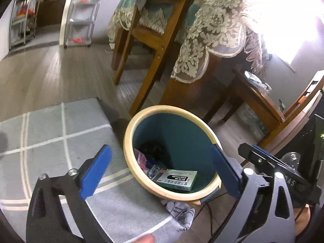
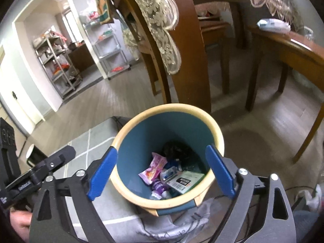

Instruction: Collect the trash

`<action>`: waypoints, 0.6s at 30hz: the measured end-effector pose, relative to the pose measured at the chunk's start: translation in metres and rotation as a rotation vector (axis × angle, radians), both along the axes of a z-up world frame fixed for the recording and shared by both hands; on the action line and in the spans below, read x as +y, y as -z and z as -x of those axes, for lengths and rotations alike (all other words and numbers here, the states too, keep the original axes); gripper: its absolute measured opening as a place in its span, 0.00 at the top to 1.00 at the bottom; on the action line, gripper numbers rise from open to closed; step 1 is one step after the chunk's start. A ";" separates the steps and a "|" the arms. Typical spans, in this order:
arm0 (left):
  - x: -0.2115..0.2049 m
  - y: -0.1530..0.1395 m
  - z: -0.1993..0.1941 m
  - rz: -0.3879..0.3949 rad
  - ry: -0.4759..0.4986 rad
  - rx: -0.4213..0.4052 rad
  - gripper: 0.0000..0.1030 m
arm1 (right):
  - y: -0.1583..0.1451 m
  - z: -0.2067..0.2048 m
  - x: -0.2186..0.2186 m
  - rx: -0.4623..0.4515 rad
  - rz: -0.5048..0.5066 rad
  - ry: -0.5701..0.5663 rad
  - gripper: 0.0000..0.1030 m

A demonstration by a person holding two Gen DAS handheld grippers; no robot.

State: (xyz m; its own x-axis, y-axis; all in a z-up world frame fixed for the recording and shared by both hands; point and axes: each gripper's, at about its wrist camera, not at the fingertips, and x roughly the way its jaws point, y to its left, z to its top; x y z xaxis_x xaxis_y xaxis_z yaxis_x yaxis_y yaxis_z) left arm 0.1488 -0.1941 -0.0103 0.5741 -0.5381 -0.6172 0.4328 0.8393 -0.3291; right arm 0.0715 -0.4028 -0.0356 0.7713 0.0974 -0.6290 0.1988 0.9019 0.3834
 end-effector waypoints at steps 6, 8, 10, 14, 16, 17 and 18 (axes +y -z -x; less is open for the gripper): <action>0.008 -0.013 0.026 -0.054 -0.061 -0.064 0.06 | -0.009 0.023 0.004 -0.001 0.033 0.020 0.09; 0.008 -0.015 0.033 -0.078 -0.066 -0.074 0.06 | -0.010 0.029 0.004 0.012 0.031 0.032 0.09; 0.008 -0.017 0.041 -0.080 -0.054 -0.079 0.06 | -0.011 0.034 0.005 0.028 0.019 0.033 0.08; 0.011 -0.020 0.054 -0.071 -0.044 -0.083 0.06 | -0.014 0.047 0.006 0.035 0.008 0.039 0.08; 0.011 -0.020 0.057 -0.064 -0.043 -0.078 0.06 | -0.016 0.051 0.007 0.035 0.006 0.038 0.07; 0.012 -0.020 0.060 -0.063 -0.045 -0.074 0.06 | -0.017 0.054 0.007 0.030 0.007 0.037 0.07; 0.011 -0.020 0.061 -0.065 -0.046 -0.074 0.06 | -0.018 0.056 0.007 0.026 0.010 0.036 0.07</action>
State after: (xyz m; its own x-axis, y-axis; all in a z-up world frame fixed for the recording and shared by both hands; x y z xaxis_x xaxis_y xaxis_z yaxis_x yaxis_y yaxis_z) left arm 0.0874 -0.1830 0.0098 0.6423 -0.4705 -0.6050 0.4145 0.8772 -0.2423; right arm 0.0153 -0.3954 -0.0177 0.7573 0.0634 -0.6500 0.2412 0.8977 0.3687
